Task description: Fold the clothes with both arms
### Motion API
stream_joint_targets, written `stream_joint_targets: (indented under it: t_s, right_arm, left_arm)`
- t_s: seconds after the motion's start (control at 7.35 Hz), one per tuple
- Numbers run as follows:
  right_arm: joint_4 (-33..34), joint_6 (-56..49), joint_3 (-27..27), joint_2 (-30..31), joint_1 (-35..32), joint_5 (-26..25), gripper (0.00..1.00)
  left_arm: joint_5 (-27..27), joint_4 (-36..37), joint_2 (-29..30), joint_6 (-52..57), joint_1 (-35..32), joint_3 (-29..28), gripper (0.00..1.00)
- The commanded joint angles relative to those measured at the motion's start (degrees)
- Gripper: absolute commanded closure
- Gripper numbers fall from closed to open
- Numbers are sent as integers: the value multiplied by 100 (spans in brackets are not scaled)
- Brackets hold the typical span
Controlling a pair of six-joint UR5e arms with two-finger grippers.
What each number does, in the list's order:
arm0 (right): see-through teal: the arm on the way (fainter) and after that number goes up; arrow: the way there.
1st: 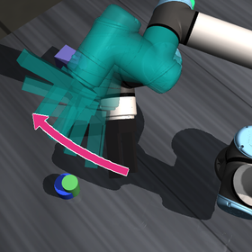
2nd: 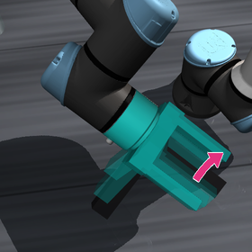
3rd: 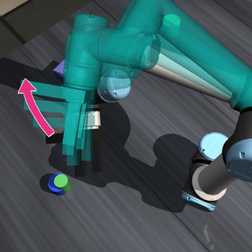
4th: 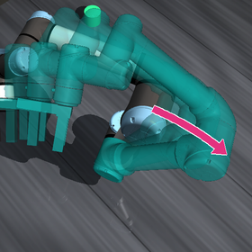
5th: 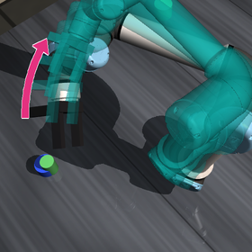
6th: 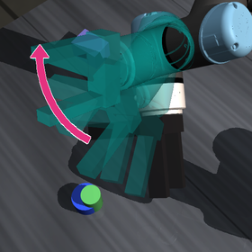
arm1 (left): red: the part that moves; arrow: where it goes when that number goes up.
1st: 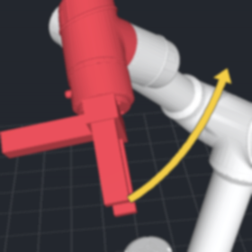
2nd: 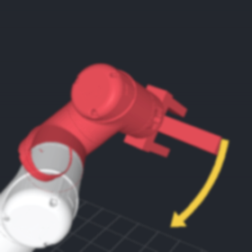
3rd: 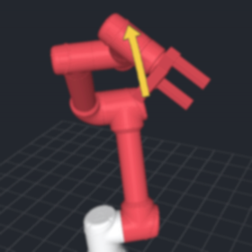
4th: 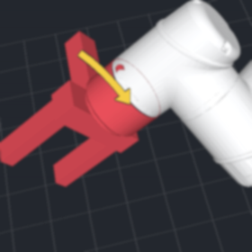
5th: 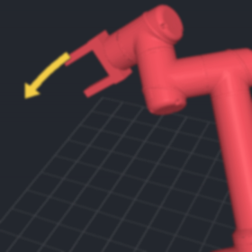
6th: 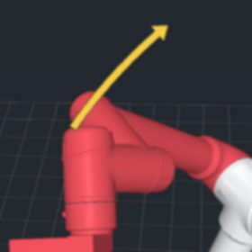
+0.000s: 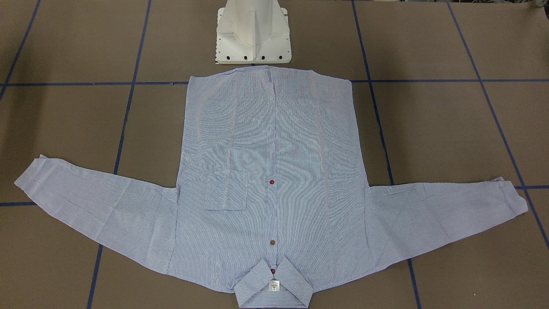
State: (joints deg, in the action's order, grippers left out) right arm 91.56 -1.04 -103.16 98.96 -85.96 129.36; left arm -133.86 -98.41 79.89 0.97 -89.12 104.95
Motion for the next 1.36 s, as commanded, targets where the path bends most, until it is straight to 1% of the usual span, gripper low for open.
stream_joint_targets:
  t_s: [0.0, 0.14, 0.27, 0.54, 0.68, 0.82, 1.09, 1.23]
  right_arm:
    - [-41, -10, -46, -8, 1, 19, 0]
    - [-41, -10, -72, -61, 1, 20, 0]
    - [-137, 42, -116, -105, 1, 11, 0]
    - [-1134, 68, -108, -438, 1, 19, 0]
    - [-1471, 60, -99, -448, 1, 11, 0]
    - [-1639, 147, -38, -596, 1, 19, 0]
    - [-1702, 1381, -46, -615, 70, 124, 0]
    - [-2390, 1483, -38, -511, 410, 168, 0]
  left_arm:
    - [-9, -29, 0, 0, 0, 78, 0]
    - [-9, -20, 0, 0, 0, 130, 0]
    - [9, 14, 0, -9, 0, 305, 0]
    - [62, 6, 157, -61, -26, 788, 0]
    - [175, -55, 594, -61, -35, 755, 0]
    - [524, -230, 746, -70, -96, 790, 0]
    - [510, -450, 844, -61, -97, 746, 0]
    - [501, -495, 818, -53, -97, 738, 0]
